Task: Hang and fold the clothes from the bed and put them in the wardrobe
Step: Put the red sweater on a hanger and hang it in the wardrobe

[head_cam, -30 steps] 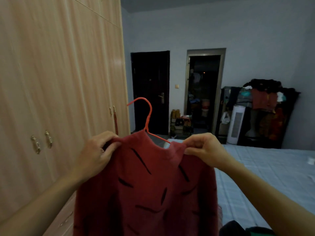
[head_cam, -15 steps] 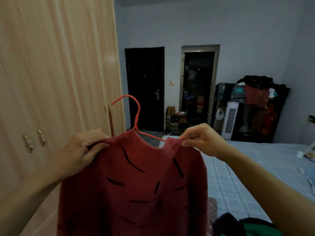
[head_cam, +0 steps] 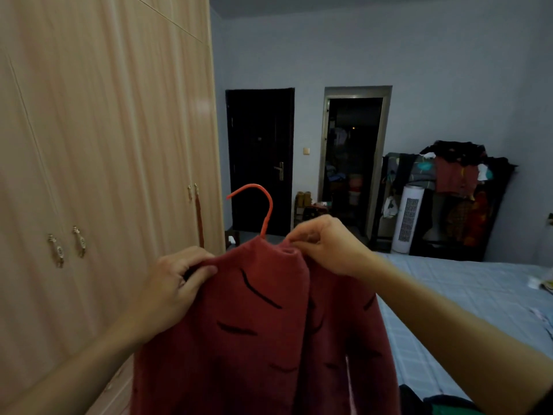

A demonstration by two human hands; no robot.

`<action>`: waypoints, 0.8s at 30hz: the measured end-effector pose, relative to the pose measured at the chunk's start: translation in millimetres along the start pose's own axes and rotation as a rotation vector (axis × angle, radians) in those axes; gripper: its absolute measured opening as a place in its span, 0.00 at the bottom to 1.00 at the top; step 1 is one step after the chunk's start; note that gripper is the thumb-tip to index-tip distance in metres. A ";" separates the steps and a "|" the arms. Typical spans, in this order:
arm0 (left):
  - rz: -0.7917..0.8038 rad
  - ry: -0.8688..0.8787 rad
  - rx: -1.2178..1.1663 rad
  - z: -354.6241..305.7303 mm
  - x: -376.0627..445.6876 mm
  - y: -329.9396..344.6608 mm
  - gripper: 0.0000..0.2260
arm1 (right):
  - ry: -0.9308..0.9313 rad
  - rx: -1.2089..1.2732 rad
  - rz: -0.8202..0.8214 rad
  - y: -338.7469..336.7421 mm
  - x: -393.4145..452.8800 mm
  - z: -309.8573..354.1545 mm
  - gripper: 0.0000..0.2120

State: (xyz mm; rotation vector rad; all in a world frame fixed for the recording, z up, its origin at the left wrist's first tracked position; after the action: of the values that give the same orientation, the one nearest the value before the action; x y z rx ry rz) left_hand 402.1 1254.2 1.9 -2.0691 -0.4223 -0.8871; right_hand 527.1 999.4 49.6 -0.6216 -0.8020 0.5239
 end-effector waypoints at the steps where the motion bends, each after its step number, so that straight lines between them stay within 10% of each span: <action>1: -0.026 -0.025 -0.011 2.7 -2.9 0.9 0.05 | 0.012 -0.020 0.036 0.6 -3.6 -1.9 0.06; 15: 0.032 -0.120 0.025 20.8 -17.1 -7.7 0.04 | 0.044 -0.219 0.123 39.8 -19.2 -19.1 0.04; 24: 0.040 -0.164 0.137 53.3 -47.9 -70.4 0.04 | -0.087 -0.079 -0.116 95.1 8.1 16.6 0.04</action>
State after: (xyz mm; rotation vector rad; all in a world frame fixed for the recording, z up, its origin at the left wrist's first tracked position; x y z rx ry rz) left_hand 352.4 1339.9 -14.9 -2.0236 -0.5127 -0.6494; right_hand 500.5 1076.7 -2.5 -0.6237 -0.9391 0.4174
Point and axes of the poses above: each hand's wrist, its own x-axis towards the middle knuckle, its own y-axis out of the palm, z = x × y, the point moved 1 cm from there along x, towards the middle knuckle, and after that the axes turned 3 degrees about -y, right-handed, at the moved point
